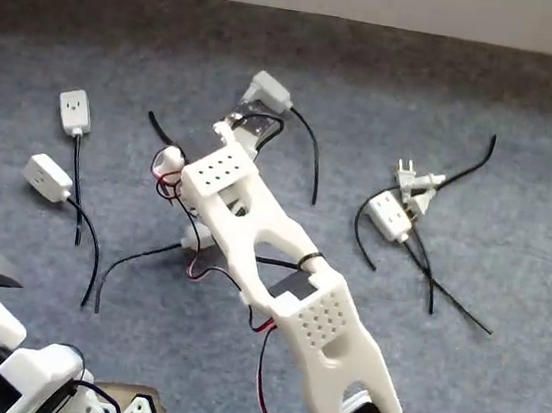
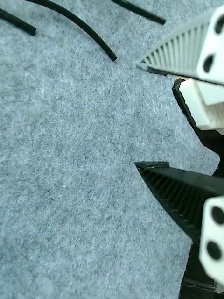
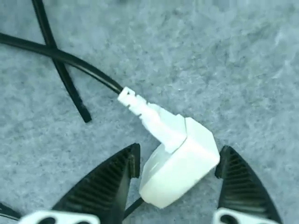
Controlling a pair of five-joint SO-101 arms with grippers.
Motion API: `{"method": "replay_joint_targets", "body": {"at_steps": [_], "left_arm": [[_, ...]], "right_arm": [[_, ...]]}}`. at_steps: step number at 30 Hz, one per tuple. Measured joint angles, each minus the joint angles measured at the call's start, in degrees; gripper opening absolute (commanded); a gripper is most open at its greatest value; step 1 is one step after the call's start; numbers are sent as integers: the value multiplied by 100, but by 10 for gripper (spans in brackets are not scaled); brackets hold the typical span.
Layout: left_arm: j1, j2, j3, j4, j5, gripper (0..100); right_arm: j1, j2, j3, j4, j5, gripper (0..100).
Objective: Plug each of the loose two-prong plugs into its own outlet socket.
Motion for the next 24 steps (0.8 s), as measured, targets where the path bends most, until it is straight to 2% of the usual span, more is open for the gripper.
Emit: {"method": "replay_joint_targets", "body": {"at_steps": [5,15,19,24], "left_arm": [[0,0,62,0,0,302],[0,0,343,-202,0,302],[0,0,343,-202,0,302],[0,0,343,-202,0,302]], "right_arm": [[0,246,0,-70,0,52],[273,387,-26,-105,0,63],[334,360,-484,62,44,63],[387,-255,-1705,888,1257,63]]}}
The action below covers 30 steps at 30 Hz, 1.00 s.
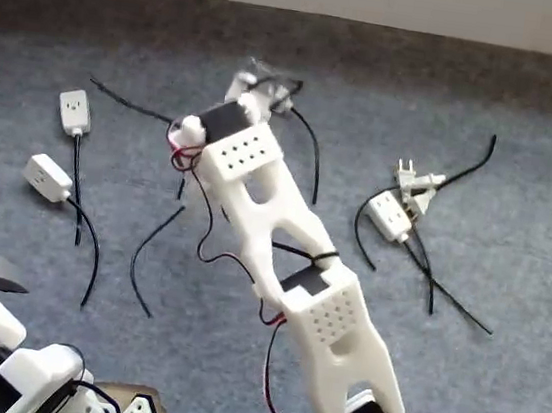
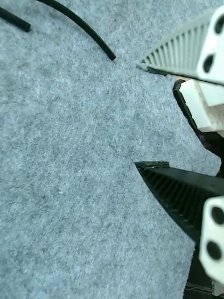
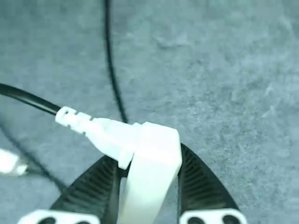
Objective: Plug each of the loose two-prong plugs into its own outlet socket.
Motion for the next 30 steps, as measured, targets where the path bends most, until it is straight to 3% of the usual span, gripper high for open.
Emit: {"method": "replay_joint_targets", "body": {"at_steps": [4,7,14,20,30], "left_arm": [[0,0,0,0,0,302],[0,0,0,0,0,302],[0,0,0,0,0,302],[0,0,0,0,0,302],[-70,0,0,9,0,302]], "right_arm": [[123,-756,-1011,352,1275,63],[527,-1618,-879,360,2251,63],[2365,-2892,-510,149,3754,63],[3675,-2848,-457,-844,4642,63],[3859,-809,-457,-3675,5371,67]]}}
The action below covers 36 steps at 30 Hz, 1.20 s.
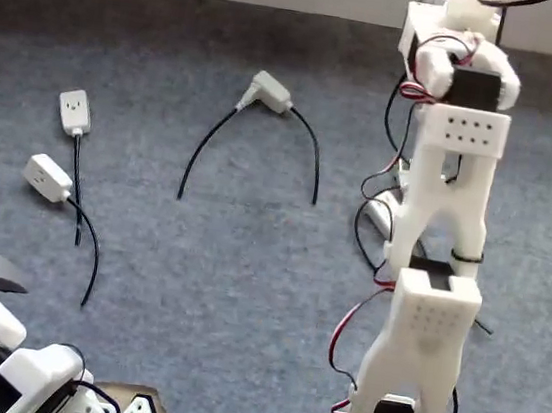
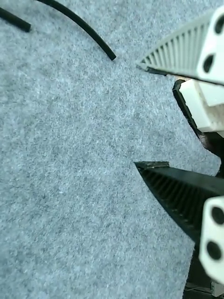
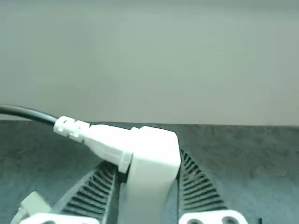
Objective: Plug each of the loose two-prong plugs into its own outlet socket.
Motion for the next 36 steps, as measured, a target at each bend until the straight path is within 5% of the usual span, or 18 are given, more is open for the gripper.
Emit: {"method": "replay_joint_targets", "body": {"at_steps": [5,11,18,29,36], "left_arm": [[-26,0,-202,264,0,302],[-44,0,-396,466,0,302],[-26,0,-413,492,79,302],[-26,0,-413,492,255,302],[-26,0,-413,492,255,302]], "right_arm": [[0,1081,9,-1600,149,67],[44,2242,9,-3235,1363,70],[211,3156,18,-4202,1468,252],[598,3218,-563,-3411,976,258],[589,2963,-1723,-2057,220,402]]}}
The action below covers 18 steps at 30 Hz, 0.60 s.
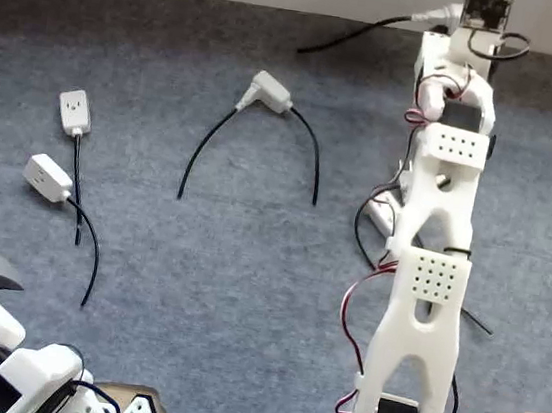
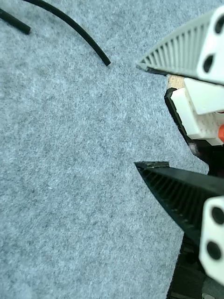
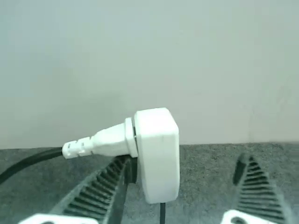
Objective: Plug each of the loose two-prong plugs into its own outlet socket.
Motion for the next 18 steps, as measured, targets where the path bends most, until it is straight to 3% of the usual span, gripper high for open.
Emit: {"method": "replay_joint_targets", "body": {"at_steps": [9,14,18], "left_arm": [[0,0,0,0,0,302],[0,0,0,0,0,302],[0,0,0,9,0,302]], "right_arm": [[-167,-114,-70,554,-35,450],[-413,-35,-70,1240,1029,450],[-475,44,-70,2110,1284,450]]}}
